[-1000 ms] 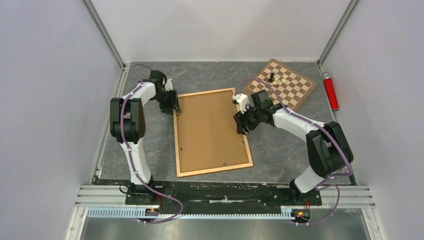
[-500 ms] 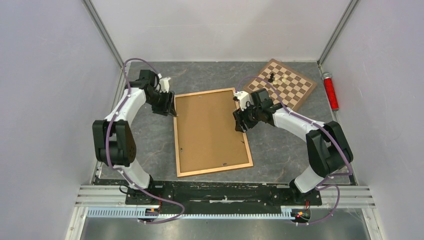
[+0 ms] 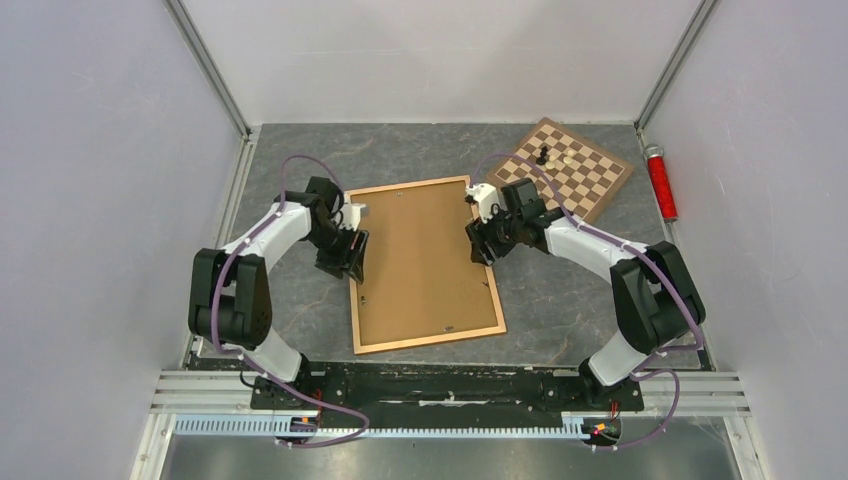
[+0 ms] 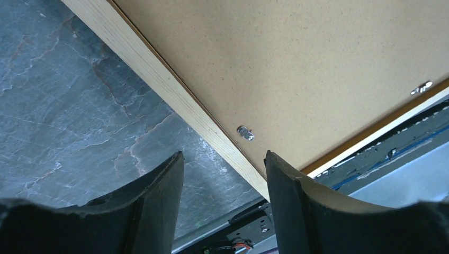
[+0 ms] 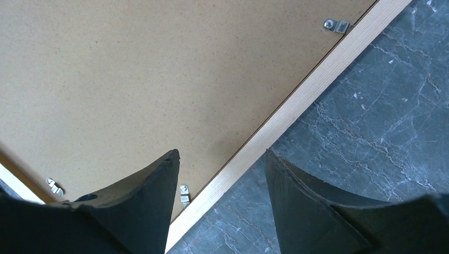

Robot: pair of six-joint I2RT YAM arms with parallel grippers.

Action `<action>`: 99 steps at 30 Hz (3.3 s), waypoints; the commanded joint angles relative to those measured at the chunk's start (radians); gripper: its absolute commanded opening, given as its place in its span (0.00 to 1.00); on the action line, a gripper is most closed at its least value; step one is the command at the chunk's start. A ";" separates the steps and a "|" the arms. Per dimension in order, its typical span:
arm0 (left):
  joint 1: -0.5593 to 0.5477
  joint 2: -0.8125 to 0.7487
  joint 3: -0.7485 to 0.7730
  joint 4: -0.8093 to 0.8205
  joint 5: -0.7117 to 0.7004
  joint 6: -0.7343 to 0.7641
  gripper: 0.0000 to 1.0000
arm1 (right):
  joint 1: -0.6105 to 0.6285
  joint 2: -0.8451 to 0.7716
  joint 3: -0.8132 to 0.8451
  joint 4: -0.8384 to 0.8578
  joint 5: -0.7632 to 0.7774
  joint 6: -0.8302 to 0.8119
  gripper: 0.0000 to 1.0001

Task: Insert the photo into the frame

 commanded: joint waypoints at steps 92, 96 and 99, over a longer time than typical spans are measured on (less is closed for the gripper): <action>-0.036 0.193 0.117 0.019 -0.011 -0.177 0.63 | -0.084 0.203 0.053 0.260 0.003 0.253 0.21; -0.036 0.187 0.112 0.028 -0.006 -0.178 0.63 | -0.083 0.194 0.044 0.269 0.074 0.303 0.11; -0.036 0.181 0.112 0.032 -0.006 -0.179 0.63 | -0.085 0.176 0.024 0.275 0.126 0.368 0.03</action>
